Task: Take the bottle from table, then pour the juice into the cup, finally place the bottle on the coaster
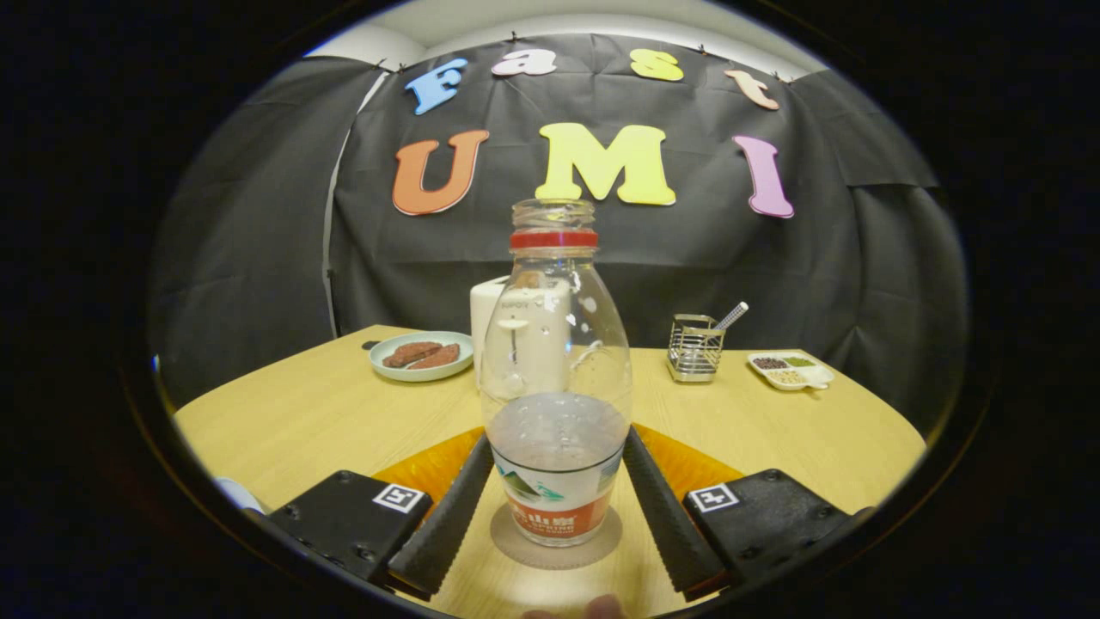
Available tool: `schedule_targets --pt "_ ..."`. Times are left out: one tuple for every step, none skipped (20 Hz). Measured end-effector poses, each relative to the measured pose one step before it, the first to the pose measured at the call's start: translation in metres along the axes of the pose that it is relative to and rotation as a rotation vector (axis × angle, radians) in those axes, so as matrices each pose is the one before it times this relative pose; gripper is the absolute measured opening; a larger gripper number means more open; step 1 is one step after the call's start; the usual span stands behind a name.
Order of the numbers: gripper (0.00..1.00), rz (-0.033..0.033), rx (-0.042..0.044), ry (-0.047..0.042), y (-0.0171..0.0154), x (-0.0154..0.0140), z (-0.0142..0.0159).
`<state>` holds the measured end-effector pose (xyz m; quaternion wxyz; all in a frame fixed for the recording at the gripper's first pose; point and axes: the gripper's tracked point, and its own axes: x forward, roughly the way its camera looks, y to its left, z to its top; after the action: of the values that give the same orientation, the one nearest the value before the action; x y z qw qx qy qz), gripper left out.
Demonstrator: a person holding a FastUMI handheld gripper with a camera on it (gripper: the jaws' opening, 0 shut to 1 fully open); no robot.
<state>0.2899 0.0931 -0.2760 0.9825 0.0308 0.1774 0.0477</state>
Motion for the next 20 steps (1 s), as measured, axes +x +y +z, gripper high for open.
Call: schedule_targets --pt "0.99 0.00181 0.00446 -0.00309 0.00002 -0.00164 0.00144" --pt "1.00 -0.00201 -0.00050 -0.00535 -0.00045 -0.00064 0.00264" --pt "1.00 -0.00181 -0.00133 -0.00287 -0.00114 -0.00219 0.00127" --pt "1.00 -0.00169 0.00008 -0.00427 -0.00091 -0.00243 0.00315" --pt "1.00 0.00078 0.00081 -0.00942 0.00016 -0.00351 0.00311" --pt "1.00 -0.00127 -0.00349 -0.01340 0.00037 -0.00477 0.00521" --pt "1.00 0.00184 -0.00309 -0.01459 0.00208 -0.00541 0.00588" --pt "1.00 -0.00371 0.00449 -0.01127 0.00095 -0.00552 0.00644" --pt "1.00 -0.00251 0.01229 -0.01207 -0.00008 -0.00577 0.00655" --pt "1.00 -0.00948 0.01074 -0.01146 -0.00087 -0.00592 0.00819" --pt "1.00 -0.01135 0.00658 -0.00667 -0.00140 -0.00626 0.00670" --pt "1.00 -0.00215 0.00403 -0.01287 0.00154 -0.00773 0.00859" --pt "1.00 -0.00102 -0.00354 -0.01671 0.00248 -0.01167 0.00898" --pt "1.00 -0.00229 -0.00819 -0.02501 0.00131 -0.01076 0.01140" --pt "1.00 -0.00440 -0.01167 -0.02125 0.00110 -0.01208 0.01179" --pt "1.00 -0.00407 -0.00704 -0.01937 0.00025 -0.01180 0.01140" --pt "1.00 0.00821 -0.00318 -0.00658 0.00282 -0.01102 0.00806" --pt "1.00 0.00159 0.00456 -0.01044 0.00066 -0.01184 0.00940" --pt "1.00 -0.00379 0.00009 -0.01120 -0.00169 -0.01273 0.00985" --pt "1.00 -0.00742 -0.00163 -0.01540 -0.00302 -0.01298 0.01085"
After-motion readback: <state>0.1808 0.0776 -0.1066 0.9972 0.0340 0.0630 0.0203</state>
